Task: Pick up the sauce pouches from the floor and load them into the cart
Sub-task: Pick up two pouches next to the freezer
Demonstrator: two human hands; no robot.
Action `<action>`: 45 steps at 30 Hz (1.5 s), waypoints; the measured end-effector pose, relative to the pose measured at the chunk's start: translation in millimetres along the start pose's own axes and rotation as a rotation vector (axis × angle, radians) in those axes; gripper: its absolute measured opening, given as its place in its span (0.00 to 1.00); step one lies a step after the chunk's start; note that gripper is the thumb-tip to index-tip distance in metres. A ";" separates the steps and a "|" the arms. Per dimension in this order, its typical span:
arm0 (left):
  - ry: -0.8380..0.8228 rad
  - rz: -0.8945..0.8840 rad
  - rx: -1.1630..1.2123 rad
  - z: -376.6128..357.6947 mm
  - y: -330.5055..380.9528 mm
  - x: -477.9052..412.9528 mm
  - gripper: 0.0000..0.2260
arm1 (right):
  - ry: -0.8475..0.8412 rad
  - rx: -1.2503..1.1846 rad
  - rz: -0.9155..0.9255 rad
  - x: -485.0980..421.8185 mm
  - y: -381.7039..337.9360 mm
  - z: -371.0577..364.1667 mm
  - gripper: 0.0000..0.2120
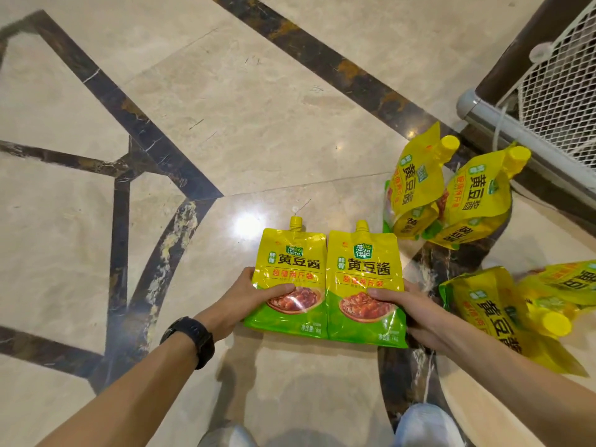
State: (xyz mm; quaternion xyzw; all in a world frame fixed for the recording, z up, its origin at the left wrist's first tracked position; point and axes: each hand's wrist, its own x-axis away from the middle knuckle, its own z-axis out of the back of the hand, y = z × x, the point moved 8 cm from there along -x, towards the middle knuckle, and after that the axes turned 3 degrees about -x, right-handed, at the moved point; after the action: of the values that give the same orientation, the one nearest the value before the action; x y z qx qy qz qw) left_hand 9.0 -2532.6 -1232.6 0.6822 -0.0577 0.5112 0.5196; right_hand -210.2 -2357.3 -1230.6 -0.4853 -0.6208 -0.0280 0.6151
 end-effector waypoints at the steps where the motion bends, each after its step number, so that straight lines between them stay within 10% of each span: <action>1: -0.050 0.009 0.015 -3.8 -0.3 0.3 0.21 | -0.003 -0.005 -0.007 0.1 0.9 0.6 0.24; 30: -0.021 -0.125 0.183 -4.6 -0.4 27.2 0.24 | -0.021 0.015 0.005 13.8 2.1 -5.8 0.30; 45: 0.057 -0.247 0.140 20.5 244.4 284.3 0.33 | -0.030 -0.015 0.186 286.6 -205.7 -84.5 0.27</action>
State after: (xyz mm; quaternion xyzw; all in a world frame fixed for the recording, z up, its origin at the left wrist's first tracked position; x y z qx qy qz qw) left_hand 6.8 -2530.6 -857.1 0.7039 0.0773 0.4652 0.5312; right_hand -213.8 -2356.4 -867.9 -0.5458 -0.5819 0.0317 0.6021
